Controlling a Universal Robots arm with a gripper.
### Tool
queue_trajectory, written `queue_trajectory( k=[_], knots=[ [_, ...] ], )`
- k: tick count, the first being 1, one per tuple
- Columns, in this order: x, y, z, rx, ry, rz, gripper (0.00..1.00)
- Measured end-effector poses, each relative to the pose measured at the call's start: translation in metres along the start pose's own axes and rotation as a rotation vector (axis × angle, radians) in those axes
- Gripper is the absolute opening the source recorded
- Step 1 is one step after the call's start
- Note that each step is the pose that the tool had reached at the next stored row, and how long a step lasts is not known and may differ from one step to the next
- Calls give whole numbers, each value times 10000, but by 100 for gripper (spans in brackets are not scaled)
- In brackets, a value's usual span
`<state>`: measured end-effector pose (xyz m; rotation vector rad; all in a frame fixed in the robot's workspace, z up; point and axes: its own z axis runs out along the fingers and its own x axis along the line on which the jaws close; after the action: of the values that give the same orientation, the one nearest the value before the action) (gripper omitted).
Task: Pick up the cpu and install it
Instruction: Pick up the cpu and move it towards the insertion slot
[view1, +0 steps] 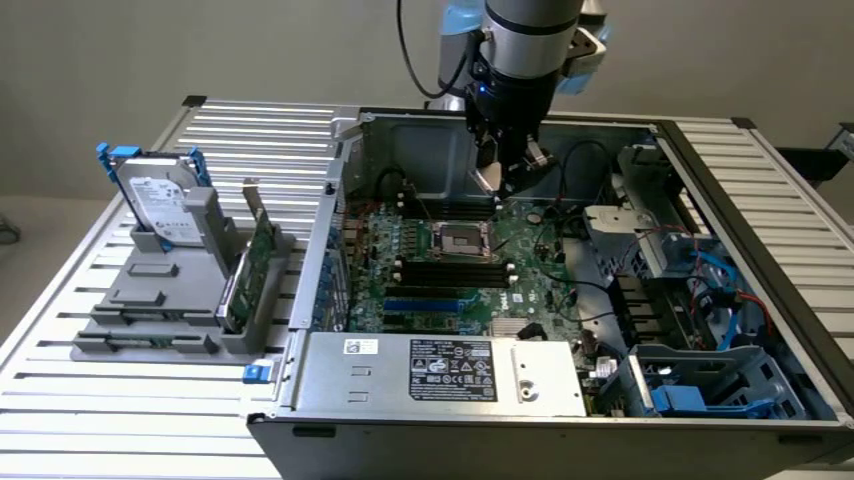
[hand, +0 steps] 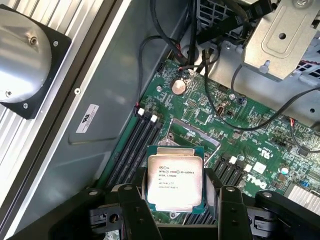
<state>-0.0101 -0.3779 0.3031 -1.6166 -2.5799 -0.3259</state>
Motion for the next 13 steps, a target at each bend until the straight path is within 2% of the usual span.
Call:
queue_trajectory(
  k=[4, 6, 8, 13],
  knots=[
    [0, 0, -3, 85, 128, 321, 55],
    [1, -1, -3, 103, 165, 489, 55],
    [2, -1, -3, 87, 155, 682, 55],
    [4, -8, -3, -17, 88, 1224, 55]
  ],
)
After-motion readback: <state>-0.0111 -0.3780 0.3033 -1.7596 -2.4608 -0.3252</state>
